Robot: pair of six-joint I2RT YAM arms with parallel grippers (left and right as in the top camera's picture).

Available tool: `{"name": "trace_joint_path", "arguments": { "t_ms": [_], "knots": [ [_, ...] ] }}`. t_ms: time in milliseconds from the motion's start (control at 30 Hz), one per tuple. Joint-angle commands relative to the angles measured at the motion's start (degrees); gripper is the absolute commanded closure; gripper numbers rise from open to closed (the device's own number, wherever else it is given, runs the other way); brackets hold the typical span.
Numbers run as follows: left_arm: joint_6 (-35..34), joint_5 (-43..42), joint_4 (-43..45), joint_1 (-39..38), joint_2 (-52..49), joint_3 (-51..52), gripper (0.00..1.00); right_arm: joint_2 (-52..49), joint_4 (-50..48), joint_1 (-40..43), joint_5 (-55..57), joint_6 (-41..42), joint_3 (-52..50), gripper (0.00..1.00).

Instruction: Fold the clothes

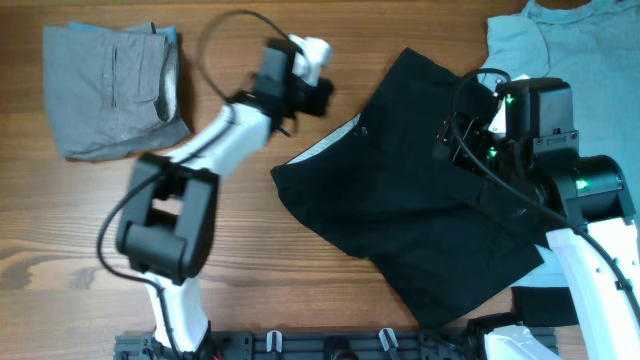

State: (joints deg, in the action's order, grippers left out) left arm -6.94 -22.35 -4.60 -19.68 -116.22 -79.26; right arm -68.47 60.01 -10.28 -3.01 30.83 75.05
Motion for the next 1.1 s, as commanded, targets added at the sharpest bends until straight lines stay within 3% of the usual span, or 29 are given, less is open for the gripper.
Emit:
{"name": "trace_joint_path", "arguments": {
  "t_ms": [0,133,233,267,333,467,600,767,900,967,1000,1033,1067],
  "knots": [
    [-1.0,1.7,-1.2,5.3,0.9,-0.7,0.1,-0.2,-0.4,0.3,-0.9,0.7,0.5,0.08],
    [-0.8,0.5,-7.3,9.3,0.9,-0.7,0.09,-0.2,-0.8,0.3,-0.9,0.7,0.5,0.08],
    [0.0,-3.0,-16.3,10.2,0.9,-0.7,0.05,-0.2,-0.8,0.3,-0.9,0.7,0.5,0.08],
    [3.1,-4.6,-20.8,10.2,0.9,-0.7,0.06,-0.2,-0.8,0.3,-0.9,0.6,0.5,0.07],
    [8.5,-7.6,-26.9,9.7,0.9,-0.6,0.1,-0.2,-0.9,0.3,-0.9,0.7,0.5,0.06],
    [20.6,-8.5,-37.3,7.5,0.9,-0.5,0.31,-0.2,-1.0,0.3,-0.9,0.6,0.5,0.05],
    [24.1,-1.3,-45.1,5.6,0.9,-0.5,0.39,-0.2,-0.7,0.3,-0.9,0.6,0.5,0.05],
    [24.1,2.4,-49.7,5.7,0.9,0.5,0.42,-0.2,-0.6,0.3,-0.9,0.6,0.5,0.04],
    [24.1,3.6,-47.1,5.7,0.9,3.2,0.42,-0.2,-0.6,0.3,-0.9,0.6,0.5,0.04],
    [24.1,3.6,-45.0,5.7,0.9,4.5,0.58,-0.2,-0.6,0.3,-0.9,0.6,0.5,0.04],
    [24.1,3.6,-44.2,5.7,0.9,5.0,0.78,-0.2,-0.6,0.3,-0.9,0.6,0.5,0.04],
    [24.0,3.6,-43.9,5.7,0.9,5.1,0.91,-0.2,-0.6,0.3,-0.9,0.6,0.5,0.04],
    [23.0,4.0,-44.0,5.8,0.9,5.1,0.96,-0.2,-0.6,0.3,-0.9,0.7,0.5,0.04]
  ]
}}
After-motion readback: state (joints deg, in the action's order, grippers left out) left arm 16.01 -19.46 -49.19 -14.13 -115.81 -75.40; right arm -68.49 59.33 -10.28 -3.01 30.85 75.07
